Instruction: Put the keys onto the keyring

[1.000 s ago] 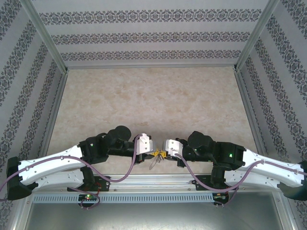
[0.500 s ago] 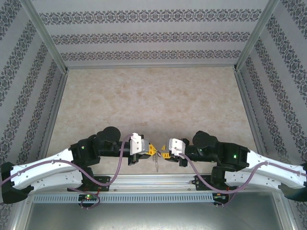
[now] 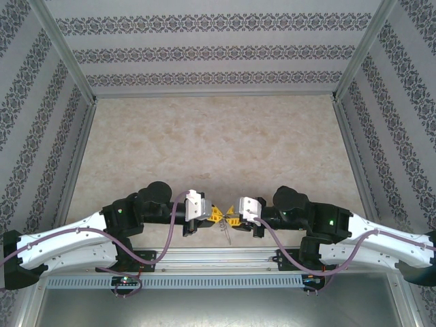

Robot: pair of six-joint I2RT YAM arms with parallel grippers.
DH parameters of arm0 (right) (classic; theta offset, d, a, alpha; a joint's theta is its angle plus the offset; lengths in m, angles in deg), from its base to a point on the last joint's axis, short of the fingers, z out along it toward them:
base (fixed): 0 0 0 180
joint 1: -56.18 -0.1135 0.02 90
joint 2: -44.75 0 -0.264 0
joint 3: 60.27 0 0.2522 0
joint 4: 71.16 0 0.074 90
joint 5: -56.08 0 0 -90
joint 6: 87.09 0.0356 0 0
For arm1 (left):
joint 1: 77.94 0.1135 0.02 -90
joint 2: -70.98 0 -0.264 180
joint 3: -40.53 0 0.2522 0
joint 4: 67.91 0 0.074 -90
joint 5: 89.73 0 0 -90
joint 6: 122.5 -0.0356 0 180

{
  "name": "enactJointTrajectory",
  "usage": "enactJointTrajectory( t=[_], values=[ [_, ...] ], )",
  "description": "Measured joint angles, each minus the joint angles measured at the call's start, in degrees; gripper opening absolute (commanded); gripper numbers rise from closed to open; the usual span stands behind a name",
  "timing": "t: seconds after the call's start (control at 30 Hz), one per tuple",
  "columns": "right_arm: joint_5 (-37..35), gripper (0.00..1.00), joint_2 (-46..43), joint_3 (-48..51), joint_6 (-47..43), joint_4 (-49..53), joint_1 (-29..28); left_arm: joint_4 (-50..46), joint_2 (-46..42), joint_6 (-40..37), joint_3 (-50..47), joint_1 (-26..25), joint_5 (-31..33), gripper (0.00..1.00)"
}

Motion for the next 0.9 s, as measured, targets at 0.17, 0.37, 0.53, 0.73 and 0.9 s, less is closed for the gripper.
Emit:
enactJointTrajectory(
  t=[0.17,0.37,0.53,0.73,0.9],
  values=[
    [0.4,0.20,-0.1,0.5,0.0,-1.3,0.0,2.5,-1.2,0.9,-1.4,0.0,-1.0,0.00],
    [0.9,0.19,-0.5,1.3,0.0,-2.2,0.0,7.1,-1.7,3.1,-3.4,0.0,-2.6,0.00],
    [1.4,0.17,-1.3,1.8,0.0,-3.0,0.0,9.9,-1.8,4.7,-4.3,0.0,-3.2,0.00],
    [2.6,0.17,-3.9,2.6,0.0,-5.0,0.0,11.8,-1.8,5.5,-4.5,0.0,-3.6,0.00],
    [3.2,0.16,-4.5,2.9,0.2,-5.7,0.0,13.7,-1.7,6.1,-5.1,0.0,-3.6,0.00]
  ],
)
